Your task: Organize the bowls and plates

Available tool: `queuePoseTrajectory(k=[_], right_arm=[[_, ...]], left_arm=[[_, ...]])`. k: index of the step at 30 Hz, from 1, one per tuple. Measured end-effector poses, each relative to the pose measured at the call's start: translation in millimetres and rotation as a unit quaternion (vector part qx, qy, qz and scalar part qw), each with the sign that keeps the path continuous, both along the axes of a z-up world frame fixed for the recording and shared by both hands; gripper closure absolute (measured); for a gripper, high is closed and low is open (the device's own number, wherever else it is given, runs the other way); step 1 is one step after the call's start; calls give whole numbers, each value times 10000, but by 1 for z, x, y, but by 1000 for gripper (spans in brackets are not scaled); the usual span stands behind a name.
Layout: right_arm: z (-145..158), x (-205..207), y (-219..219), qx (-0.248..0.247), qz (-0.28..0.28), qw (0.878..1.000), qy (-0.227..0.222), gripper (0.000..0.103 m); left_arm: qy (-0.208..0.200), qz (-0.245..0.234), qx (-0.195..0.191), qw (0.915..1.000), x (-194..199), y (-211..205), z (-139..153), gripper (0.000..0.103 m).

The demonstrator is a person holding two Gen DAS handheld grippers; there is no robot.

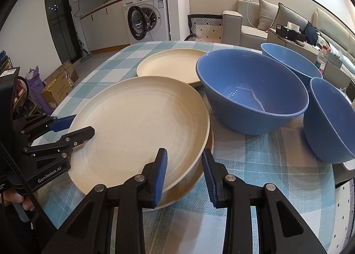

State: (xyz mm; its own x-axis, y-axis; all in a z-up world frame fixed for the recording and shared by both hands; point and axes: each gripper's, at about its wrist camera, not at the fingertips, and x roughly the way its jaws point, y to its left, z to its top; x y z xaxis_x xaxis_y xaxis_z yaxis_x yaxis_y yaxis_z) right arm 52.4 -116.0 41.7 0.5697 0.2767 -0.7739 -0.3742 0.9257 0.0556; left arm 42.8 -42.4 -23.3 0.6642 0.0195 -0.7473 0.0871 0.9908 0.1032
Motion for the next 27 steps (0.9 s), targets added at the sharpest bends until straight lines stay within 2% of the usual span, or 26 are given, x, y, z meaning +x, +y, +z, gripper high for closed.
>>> queuePoseTrajectory(k=[27], right_arm=[[-14, 3, 6, -417, -84, 9991, -33, 70]], left_arm=[[144, -71, 153, 9998, 5, -8, -13, 69]])
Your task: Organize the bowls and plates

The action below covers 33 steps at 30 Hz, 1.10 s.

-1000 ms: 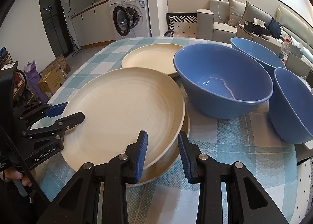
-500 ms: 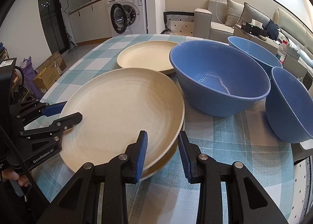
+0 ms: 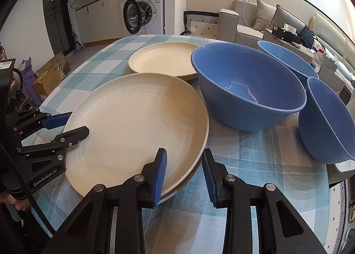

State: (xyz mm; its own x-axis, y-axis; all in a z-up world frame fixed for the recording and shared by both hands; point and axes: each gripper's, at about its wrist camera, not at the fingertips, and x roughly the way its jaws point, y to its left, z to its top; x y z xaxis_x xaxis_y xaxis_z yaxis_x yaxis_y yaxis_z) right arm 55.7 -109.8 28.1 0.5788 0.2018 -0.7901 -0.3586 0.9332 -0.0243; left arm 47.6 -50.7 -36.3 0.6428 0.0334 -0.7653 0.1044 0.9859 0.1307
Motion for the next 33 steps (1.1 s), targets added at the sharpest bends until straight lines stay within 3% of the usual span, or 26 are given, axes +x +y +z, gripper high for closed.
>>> queuePoseTrajectory(k=[13, 17, 25, 28, 33], right_arm=[[-8, 4, -1, -42, 5, 10000, 80, 70], [-7, 4, -2, -9, 18, 10000, 93, 68], [-4, 5, -3, -17, 58, 10000, 70, 66], [-2, 5, -3, -35, 42, 10000, 30, 58], [2, 4, -1, -13, 85, 10000, -5, 54]], left_arm=[[18, -36, -14, 10000, -1, 0, -1, 66], [61, -79, -132, 9999, -1, 0, -1, 59], [132, -110, -327, 9993, -1, 2, 1, 56], [103, -82, -376, 9992, -1, 4, 3, 47], [53, -49, -516, 9986, -3, 10, 8, 45]])
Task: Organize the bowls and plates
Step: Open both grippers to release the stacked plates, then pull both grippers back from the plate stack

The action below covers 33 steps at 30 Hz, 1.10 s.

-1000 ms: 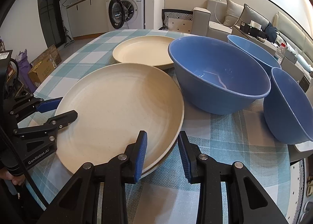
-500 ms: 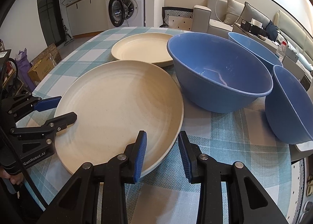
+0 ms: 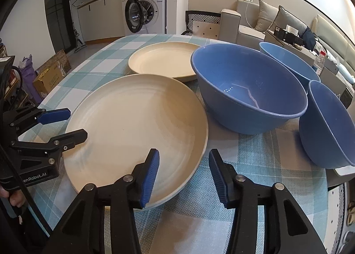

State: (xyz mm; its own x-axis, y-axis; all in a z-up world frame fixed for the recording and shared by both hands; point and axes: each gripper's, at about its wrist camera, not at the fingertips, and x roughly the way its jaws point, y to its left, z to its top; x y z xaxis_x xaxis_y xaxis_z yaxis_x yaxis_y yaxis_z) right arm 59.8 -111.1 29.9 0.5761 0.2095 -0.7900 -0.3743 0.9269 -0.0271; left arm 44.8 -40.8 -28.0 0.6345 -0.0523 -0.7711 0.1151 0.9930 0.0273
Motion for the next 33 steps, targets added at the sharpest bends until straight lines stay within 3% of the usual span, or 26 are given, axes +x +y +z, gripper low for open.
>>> queuePoseTrajectory(k=[3, 7, 10, 13, 15, 33], right_arm=[[2, 0, 0, 37, 12, 10000, -26, 44], [10, -3, 1, 137, 88, 9998, -90, 32], [17, -6, 2, 189, 111, 9996, -194, 19], [24, -7, 2, 270, 116, 9991, -305, 9], [28, -7, 3, 260, 99, 9989, -379, 5], [49, 1, 6, 291, 170, 9968, -719, 2]], left_arm=[[-27, 40, -51, 10000, 0, 4, 3, 42], [-93, 186, -144, 9997, -1, 10, 8, 23], [-122, 181, -258, 9994, -2, 13, 12, 23], [-180, 208, -283, 9992, -3, 15, 15, 3], [-261, 218, -314, 9989, -4, 17, 18, 1], [-414, 322, -463, 9975, -3, 32, 28, 0]])
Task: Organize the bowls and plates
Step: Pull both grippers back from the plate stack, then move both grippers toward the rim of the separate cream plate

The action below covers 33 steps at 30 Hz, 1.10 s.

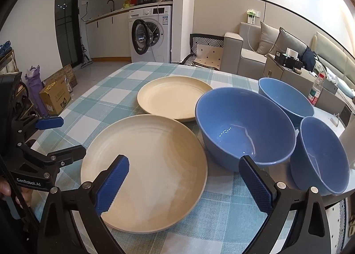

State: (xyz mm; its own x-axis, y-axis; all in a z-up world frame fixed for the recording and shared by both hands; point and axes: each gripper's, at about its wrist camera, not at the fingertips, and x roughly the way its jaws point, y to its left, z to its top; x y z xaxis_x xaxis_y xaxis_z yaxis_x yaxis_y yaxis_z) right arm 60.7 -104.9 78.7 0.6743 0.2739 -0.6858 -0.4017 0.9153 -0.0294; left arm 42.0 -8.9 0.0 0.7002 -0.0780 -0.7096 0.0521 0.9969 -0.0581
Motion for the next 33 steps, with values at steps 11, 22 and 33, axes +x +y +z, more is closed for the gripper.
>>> queuePoseTrajectory(k=[11, 22, 33], right_arm=[[5, 13, 1, 111, 57, 9999, -20, 2], [11, 26, -2, 235, 34, 9997, -56, 2], [25, 46, -6, 245, 1, 9996, -122, 2]], left_arm=[[-66, 231, -36, 9997, 2, 12, 4, 0], [-95, 472, -105, 9988, 9, 27, 4, 0], [-80, 441, -190, 9988, 24, 27, 8, 0]])
